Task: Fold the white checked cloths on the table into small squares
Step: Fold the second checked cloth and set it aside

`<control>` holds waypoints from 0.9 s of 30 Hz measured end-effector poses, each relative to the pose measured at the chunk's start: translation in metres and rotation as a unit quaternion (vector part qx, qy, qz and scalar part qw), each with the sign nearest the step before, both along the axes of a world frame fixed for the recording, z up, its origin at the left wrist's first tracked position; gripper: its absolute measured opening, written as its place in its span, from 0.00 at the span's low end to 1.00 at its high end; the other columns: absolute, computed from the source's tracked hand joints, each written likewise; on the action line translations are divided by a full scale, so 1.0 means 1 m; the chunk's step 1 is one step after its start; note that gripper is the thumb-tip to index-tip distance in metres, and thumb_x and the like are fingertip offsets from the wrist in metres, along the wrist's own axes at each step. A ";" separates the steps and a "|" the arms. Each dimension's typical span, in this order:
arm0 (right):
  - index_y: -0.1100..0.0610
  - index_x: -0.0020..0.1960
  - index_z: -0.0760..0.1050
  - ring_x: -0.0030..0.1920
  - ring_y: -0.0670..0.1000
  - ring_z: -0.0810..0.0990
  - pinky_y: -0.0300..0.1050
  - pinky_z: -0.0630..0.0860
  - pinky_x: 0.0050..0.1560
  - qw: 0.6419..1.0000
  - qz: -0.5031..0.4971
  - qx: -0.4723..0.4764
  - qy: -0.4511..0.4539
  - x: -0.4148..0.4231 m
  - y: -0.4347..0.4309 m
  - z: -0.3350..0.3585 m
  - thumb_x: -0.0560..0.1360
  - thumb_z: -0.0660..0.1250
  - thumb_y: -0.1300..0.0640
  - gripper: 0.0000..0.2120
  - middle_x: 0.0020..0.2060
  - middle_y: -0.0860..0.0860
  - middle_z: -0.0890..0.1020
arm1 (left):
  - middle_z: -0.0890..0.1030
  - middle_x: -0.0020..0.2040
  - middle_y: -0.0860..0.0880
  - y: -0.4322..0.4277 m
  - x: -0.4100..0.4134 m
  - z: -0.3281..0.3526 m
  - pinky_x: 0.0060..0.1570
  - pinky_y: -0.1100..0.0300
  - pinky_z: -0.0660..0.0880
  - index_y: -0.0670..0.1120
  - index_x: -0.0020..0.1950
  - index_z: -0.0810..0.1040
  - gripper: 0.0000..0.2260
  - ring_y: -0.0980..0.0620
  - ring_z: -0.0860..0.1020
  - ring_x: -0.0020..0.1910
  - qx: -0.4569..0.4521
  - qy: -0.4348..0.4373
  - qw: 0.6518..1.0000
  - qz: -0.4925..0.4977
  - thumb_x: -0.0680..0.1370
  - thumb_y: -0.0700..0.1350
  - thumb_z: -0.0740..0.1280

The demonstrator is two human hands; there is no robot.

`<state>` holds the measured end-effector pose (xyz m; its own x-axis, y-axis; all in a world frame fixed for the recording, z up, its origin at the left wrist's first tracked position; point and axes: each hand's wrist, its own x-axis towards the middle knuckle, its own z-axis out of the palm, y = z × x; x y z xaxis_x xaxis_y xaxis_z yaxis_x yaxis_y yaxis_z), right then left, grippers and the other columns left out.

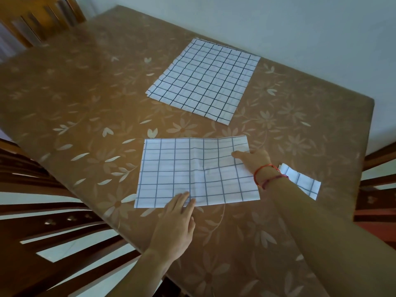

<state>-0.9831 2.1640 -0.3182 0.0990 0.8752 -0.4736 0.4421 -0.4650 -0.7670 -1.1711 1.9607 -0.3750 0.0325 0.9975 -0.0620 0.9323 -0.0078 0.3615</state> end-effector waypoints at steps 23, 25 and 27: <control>0.62 0.36 0.75 0.41 0.56 0.79 0.51 0.78 0.47 0.976 -0.211 0.015 0.057 0.053 -0.099 0.027 0.67 0.76 0.55 0.13 0.34 0.53 0.79 | 0.72 0.70 0.48 -0.002 0.023 0.035 0.63 0.57 0.75 0.44 0.71 0.69 0.27 0.51 0.72 0.68 0.033 0.011 0.999 -0.038 0.74 0.49 0.71; 0.68 0.45 0.77 0.42 0.56 0.79 0.54 0.80 0.50 0.968 -0.235 -0.020 0.088 0.053 -0.118 0.026 0.67 0.75 0.56 0.16 0.37 0.55 0.80 | 0.73 0.69 0.46 -0.005 0.032 0.036 0.65 0.57 0.69 0.43 0.71 0.69 0.31 0.49 0.73 0.67 0.034 0.023 0.998 -0.045 0.72 0.50 0.74; 0.67 0.49 0.77 0.40 0.56 0.81 0.56 0.81 0.48 0.956 -0.250 -0.067 0.135 0.050 -0.138 0.025 0.66 0.75 0.57 0.17 0.39 0.56 0.81 | 0.73 0.69 0.44 -0.008 0.036 0.034 0.68 0.54 0.66 0.41 0.71 0.68 0.33 0.47 0.73 0.67 0.038 0.027 0.997 -0.058 0.71 0.50 0.75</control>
<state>-0.9327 2.0264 -0.2933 0.3472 0.6806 -0.6452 -0.0673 -0.6682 -0.7410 -1.1349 1.9530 -0.3412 0.1462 0.9892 0.0088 0.9417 -0.1419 0.3052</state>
